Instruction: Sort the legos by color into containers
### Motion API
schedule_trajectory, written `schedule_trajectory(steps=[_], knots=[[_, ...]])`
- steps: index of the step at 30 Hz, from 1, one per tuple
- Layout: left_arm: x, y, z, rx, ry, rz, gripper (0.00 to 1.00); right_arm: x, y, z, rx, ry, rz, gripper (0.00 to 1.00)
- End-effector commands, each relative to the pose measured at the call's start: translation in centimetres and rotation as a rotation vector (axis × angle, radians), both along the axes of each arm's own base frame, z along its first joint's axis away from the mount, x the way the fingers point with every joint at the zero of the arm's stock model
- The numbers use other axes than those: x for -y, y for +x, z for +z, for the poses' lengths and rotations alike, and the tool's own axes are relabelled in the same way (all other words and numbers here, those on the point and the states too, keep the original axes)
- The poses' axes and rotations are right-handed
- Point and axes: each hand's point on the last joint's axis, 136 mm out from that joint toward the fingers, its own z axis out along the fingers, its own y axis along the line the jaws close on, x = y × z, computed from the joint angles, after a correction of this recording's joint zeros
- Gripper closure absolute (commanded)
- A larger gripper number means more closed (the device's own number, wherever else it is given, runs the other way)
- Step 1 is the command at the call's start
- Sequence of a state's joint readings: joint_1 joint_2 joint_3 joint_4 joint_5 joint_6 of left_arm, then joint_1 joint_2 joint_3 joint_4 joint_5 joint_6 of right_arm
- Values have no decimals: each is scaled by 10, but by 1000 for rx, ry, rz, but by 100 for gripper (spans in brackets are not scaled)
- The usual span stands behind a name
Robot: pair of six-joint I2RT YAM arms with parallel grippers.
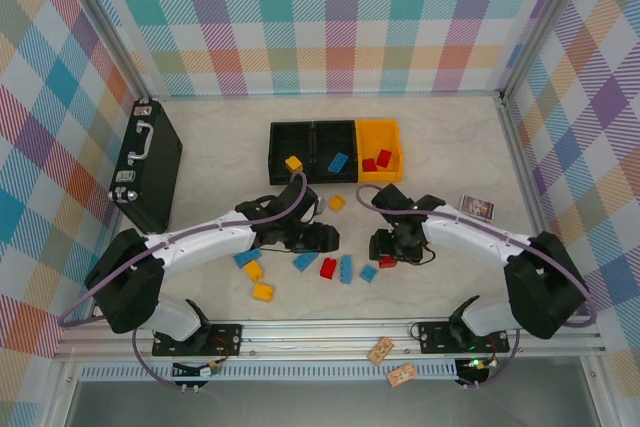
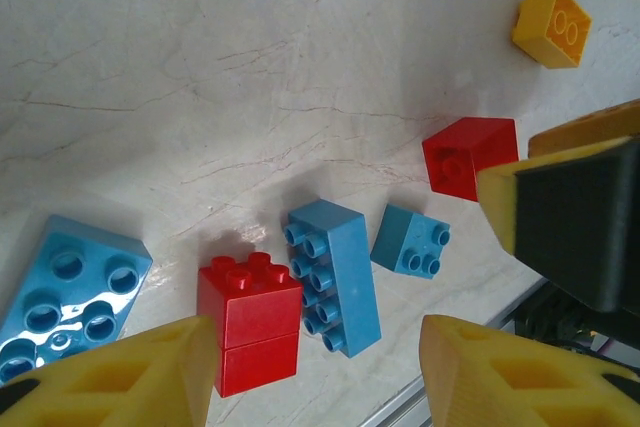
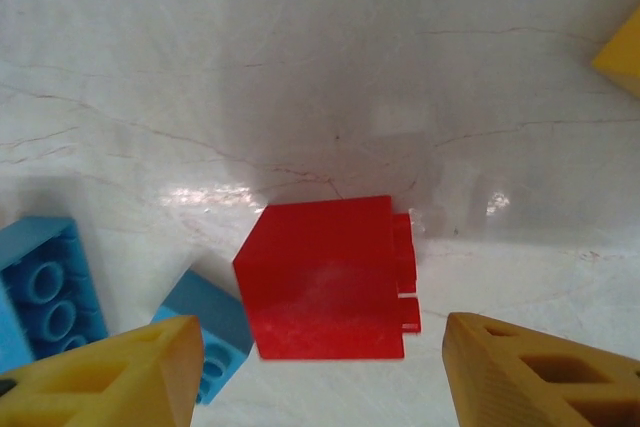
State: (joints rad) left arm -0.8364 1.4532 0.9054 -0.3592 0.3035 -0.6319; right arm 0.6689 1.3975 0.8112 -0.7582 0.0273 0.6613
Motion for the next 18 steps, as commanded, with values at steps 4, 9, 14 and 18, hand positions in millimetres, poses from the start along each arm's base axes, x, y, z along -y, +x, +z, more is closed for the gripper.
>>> schedule_trajectory(steps=[4,9,14,18], knots=[[4,-6,-10,-5,21,-12,44,5,4,-18,-15,-66,-15,45],[1,-6,-11,2,40,-6,45,4,7,-16,-10,-77,-5,62],[0,-3,-8,18,49,-1,44,4,17,5,34,-85,14,67],[1,2,-3,40,47,5,44,-1,34,30,92,-78,26,67]])
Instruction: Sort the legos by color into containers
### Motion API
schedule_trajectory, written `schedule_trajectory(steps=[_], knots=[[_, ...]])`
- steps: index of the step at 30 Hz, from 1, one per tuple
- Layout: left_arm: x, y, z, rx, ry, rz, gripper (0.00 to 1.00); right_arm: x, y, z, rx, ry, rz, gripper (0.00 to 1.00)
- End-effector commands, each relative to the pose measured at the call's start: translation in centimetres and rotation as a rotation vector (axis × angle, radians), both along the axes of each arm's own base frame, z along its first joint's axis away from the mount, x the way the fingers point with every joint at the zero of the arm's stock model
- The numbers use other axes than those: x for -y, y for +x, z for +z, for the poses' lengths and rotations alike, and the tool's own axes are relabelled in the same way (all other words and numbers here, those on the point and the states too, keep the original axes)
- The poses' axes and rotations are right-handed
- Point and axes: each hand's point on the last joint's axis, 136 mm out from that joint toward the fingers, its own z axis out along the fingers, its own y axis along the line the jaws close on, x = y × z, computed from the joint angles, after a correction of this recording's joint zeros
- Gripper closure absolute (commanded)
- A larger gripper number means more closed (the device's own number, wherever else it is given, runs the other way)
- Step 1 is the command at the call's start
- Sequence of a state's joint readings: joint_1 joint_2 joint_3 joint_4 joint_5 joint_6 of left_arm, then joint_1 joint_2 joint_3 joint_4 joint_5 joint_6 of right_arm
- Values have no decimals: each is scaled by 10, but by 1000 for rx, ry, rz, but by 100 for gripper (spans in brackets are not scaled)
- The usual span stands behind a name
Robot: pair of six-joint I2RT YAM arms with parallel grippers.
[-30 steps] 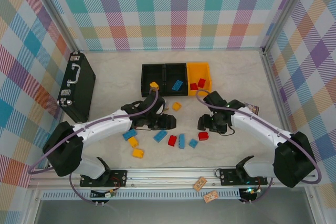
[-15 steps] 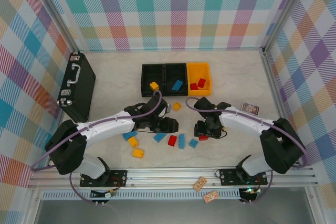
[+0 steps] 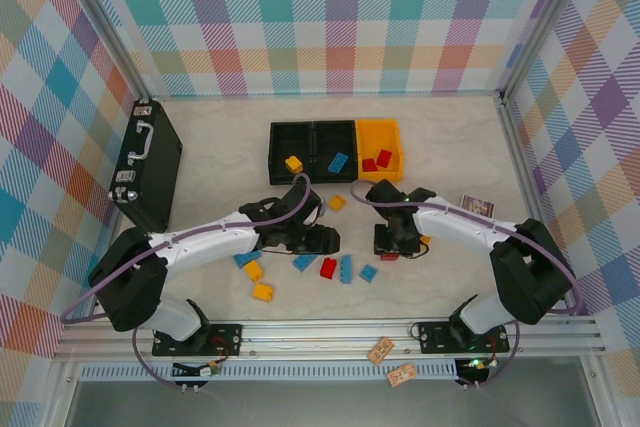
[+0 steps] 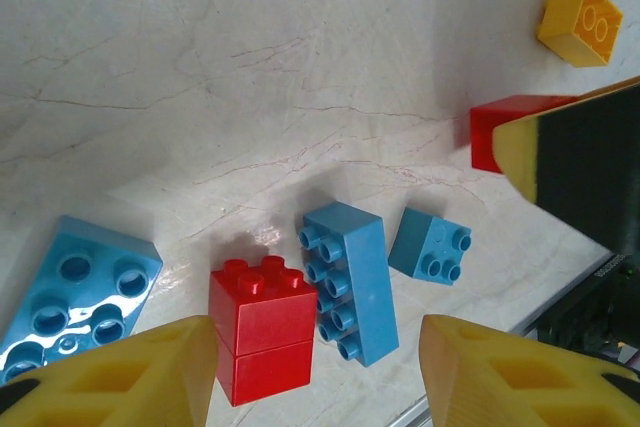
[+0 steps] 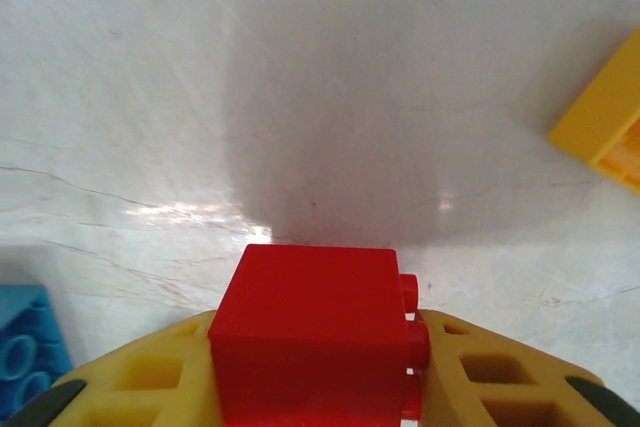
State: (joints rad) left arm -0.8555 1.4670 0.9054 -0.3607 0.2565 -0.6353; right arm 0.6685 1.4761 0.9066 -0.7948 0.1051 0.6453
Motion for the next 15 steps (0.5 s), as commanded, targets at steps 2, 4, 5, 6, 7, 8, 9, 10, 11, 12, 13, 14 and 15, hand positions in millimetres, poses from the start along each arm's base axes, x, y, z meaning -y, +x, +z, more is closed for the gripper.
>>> schedule_trajectory(steps=[2,4,5,6,7,8,9,10,11,12,13,14,15], knots=[[2,4,8,35,8,3,44,-4,26,38,89,16,24,67],[2,6,11,47,7,8,44,-7,41,50,121,35,20,67],[3,8,12,52,8,10,45,-8,51,55,136,43,15,67],[2,8,13,56,9,14,44,-9,59,60,148,51,11,67],[2,9,14,60,12,17,44,-11,68,64,159,56,9,67],[2,10,15,64,14,19,44,-12,80,69,177,61,0,67],[1,11,16,68,15,24,44,-13,89,73,190,66,-2,67],[1,12,17,75,15,29,44,-14,98,76,201,69,-7,67],[0,13,18,79,17,34,44,-15,110,79,212,72,-14,67],[-1,14,20,88,16,40,45,-16,119,80,218,76,-21,67],[-2,16,22,99,17,46,44,-16,129,81,223,79,-29,67],[-3,17,25,109,17,52,44,-16,139,83,227,83,-43,67],[-4,19,26,118,21,59,44,-17,146,83,226,87,-50,67]])
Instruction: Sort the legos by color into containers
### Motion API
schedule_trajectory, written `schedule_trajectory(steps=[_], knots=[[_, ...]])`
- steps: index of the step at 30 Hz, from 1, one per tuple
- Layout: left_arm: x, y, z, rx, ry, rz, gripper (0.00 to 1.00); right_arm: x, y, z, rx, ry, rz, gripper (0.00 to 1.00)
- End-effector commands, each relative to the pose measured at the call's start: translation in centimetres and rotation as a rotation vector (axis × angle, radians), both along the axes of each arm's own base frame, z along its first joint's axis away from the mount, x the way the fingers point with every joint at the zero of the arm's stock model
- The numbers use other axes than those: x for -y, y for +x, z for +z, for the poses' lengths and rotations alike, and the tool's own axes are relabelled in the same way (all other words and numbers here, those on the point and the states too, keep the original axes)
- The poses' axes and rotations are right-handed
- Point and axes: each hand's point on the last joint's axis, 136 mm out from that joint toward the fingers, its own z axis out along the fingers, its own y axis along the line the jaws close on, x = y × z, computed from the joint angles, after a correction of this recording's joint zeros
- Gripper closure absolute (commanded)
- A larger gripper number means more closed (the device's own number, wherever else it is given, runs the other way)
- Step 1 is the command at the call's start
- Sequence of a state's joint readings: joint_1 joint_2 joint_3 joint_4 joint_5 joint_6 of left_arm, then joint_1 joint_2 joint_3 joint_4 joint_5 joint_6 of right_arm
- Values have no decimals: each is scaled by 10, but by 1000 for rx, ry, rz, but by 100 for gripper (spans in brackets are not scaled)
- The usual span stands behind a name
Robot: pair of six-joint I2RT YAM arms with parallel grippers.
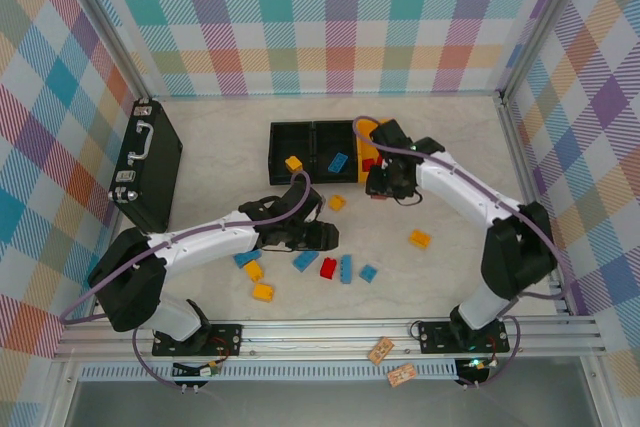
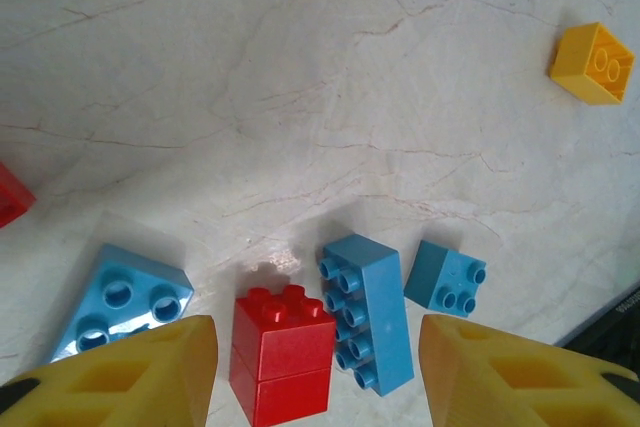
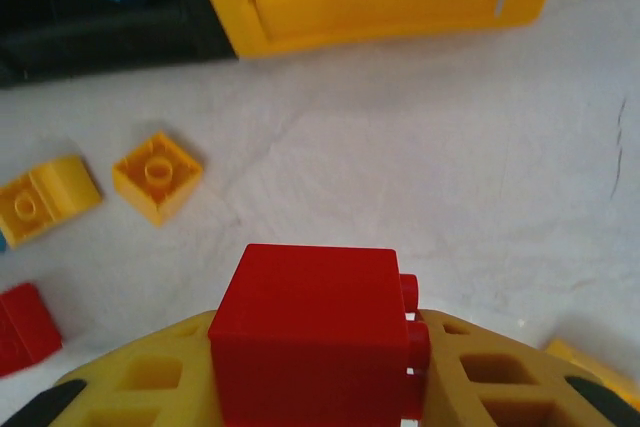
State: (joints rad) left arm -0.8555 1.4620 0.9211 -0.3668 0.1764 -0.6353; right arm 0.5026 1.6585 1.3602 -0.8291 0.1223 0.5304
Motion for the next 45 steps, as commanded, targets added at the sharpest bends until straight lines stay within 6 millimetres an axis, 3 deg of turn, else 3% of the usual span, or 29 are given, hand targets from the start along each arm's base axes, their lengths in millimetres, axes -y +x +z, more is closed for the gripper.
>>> schedule_trajectory(steps=[1,7,13,23,28,35,39,45], knots=[[1,7,25,70,-10,20,44,1,27,4,12,-1,-4,67],[-3,17,38,127,-16,58,44,3,76,4,35,3,-58,66],[-4,16,33,115,-12,71,44,3,116,-12,10,18,-101,66],[-3,17,27,104,2,70,44,-3,154,-29,-24,10,-123,60],[-7,17,27,110,15,81,44,-5,157,-28,-31,14,-126,47],[-21,20,26,125,51,134,44,-1,147,-3,14,28,-112,44],[-31,22,24,126,83,170,44,-1,130,15,46,74,-102,44],[-53,24,19,114,148,249,44,-1,87,28,72,134,-76,45]])
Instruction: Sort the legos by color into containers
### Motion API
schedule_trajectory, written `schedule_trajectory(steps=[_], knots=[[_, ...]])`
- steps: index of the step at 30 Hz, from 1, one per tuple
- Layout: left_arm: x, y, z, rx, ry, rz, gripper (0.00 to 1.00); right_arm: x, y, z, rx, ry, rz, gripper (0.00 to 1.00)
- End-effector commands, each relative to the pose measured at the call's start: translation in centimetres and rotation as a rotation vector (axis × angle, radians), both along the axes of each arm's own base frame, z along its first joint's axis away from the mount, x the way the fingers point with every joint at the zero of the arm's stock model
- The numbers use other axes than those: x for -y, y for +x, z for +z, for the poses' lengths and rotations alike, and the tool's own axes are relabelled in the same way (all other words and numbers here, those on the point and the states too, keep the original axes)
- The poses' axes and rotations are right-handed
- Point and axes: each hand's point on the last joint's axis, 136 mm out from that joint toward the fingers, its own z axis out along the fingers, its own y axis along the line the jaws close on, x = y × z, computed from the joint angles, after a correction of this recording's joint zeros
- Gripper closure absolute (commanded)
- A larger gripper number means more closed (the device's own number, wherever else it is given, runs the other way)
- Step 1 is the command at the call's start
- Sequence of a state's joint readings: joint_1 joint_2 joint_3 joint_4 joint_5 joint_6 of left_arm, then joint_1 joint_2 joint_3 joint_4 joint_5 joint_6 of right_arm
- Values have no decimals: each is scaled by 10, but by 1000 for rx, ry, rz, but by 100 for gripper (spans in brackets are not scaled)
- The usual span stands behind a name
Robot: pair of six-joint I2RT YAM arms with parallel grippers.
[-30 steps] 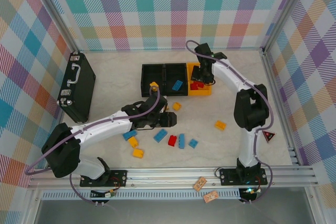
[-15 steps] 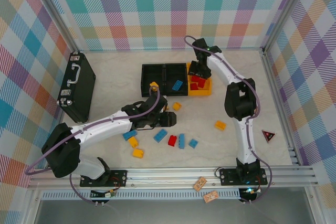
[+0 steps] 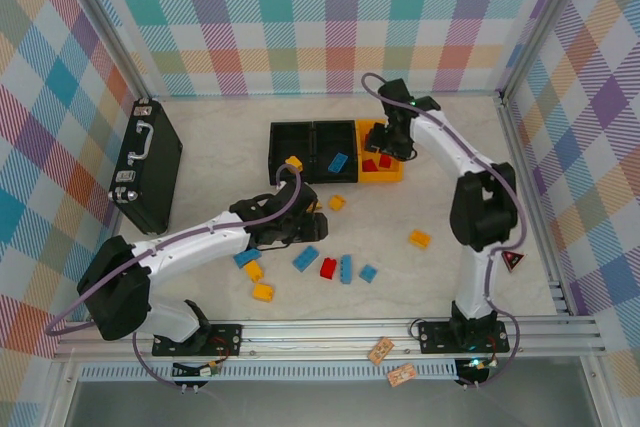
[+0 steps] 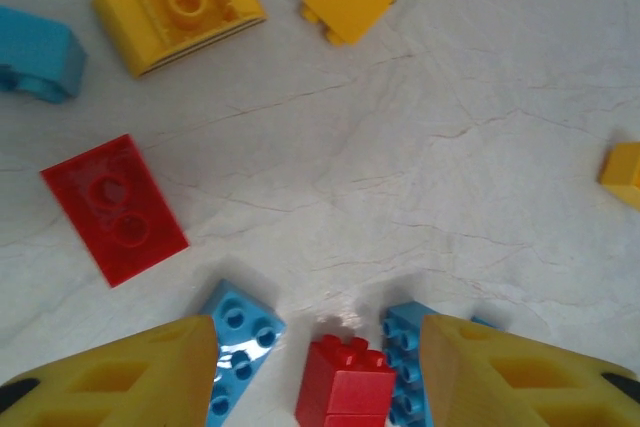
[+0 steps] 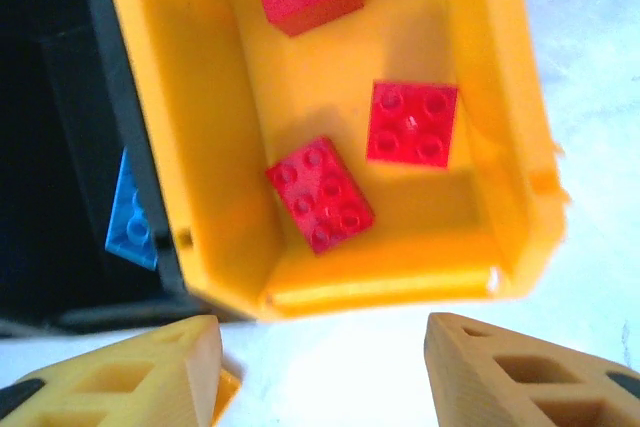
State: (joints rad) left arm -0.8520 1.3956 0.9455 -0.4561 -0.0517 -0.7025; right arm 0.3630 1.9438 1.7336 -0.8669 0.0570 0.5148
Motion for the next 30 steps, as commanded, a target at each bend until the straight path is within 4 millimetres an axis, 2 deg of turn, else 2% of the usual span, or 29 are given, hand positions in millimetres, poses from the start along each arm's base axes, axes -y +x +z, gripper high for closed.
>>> schedule_trajectory(steps=[1,7,12,16,21,25,30], knots=[[-24,1,-1,-8,54,86,44,-10,-20,18,54,69,31,45],[-41,5,-11,-38,99,177,44,-15,-74,17,56,122,86,44],[-50,8,-22,-70,145,226,44,-14,-116,2,14,137,103,44],[-55,11,-38,-117,183,274,37,-12,-144,-11,-27,151,92,44],[-53,20,-52,-129,201,293,33,-19,-170,-12,-21,170,124,44],[-52,27,-64,-145,214,302,32,-30,-190,-24,-66,173,147,44],[-49,35,-76,-153,236,304,34,-38,-204,-38,-104,164,158,44]])
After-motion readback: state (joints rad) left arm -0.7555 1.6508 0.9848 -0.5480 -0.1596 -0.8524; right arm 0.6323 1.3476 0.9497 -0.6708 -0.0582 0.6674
